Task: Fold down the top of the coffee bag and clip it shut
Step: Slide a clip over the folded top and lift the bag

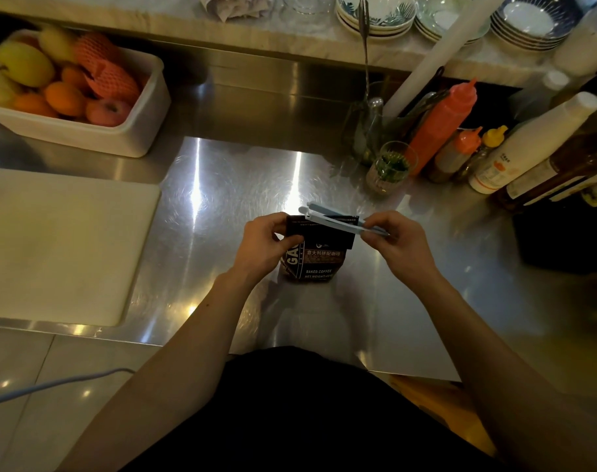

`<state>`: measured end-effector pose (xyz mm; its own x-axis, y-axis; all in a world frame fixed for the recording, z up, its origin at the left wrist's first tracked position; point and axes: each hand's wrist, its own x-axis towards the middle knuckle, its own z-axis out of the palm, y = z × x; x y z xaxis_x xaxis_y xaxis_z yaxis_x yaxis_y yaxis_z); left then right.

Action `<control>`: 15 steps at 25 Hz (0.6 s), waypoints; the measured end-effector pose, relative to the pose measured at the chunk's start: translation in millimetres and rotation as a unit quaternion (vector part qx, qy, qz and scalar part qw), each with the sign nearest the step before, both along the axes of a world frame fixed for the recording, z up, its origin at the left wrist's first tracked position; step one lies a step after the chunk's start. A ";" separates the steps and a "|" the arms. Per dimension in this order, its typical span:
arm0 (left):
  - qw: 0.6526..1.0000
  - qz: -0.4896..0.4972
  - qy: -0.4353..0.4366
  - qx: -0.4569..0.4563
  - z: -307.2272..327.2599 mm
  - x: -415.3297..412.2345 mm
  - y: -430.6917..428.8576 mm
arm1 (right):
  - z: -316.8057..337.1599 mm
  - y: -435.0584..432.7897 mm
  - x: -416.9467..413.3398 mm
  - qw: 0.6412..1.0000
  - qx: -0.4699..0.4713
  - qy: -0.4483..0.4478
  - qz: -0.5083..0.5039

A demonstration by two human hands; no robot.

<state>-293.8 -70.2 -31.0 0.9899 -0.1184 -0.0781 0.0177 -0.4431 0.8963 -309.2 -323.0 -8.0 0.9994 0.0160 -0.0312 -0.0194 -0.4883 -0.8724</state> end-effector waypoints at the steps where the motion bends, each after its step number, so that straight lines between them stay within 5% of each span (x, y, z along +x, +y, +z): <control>1: 1.000 0.002 0.001 0.000 0.3 -0.4 0.1 | 0.3 0.9 0.0 1.000 0.004 -0.001 0.001; 15: 0.999 0.002 0.017 -0.027 -3.1 -2.5 2.6 | 18.3 18.6 8.9 0.997 0.038 0.045 0.048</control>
